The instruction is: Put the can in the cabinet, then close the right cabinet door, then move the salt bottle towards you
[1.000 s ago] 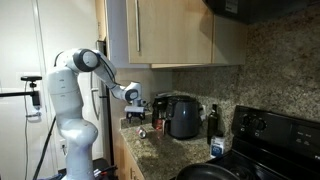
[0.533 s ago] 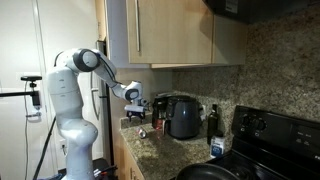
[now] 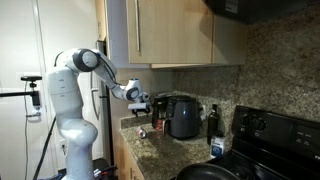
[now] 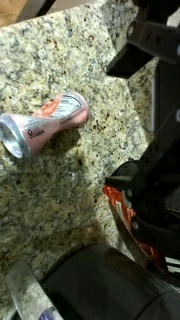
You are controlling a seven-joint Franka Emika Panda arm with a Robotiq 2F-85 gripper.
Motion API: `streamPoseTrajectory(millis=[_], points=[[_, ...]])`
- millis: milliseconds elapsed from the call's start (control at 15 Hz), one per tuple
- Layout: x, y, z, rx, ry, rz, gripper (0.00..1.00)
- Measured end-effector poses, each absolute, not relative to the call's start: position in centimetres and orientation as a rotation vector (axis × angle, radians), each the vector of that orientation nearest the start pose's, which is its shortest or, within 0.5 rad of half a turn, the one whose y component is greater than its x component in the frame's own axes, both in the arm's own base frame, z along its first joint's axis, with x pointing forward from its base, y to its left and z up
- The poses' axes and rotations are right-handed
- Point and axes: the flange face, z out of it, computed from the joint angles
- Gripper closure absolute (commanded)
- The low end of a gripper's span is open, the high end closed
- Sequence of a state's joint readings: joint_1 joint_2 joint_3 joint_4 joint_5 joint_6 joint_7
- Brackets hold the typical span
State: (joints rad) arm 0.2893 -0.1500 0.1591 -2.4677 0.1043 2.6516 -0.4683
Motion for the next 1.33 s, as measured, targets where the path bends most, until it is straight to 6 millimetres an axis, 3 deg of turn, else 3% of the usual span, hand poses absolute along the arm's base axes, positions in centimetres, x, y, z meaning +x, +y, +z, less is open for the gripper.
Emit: streamPoseTrajectory(millis=[933, 1067, 1333], points=[[44.3, 21.0, 38.0, -2.809, -1.237, -0.496, 0.0], [45.0, 20.4, 35.0, -2.856, -1.202, -0.388, 0.0], [47.1, 19.7, 27.0, -2.876, -1.163, -0.225, 0.0]])
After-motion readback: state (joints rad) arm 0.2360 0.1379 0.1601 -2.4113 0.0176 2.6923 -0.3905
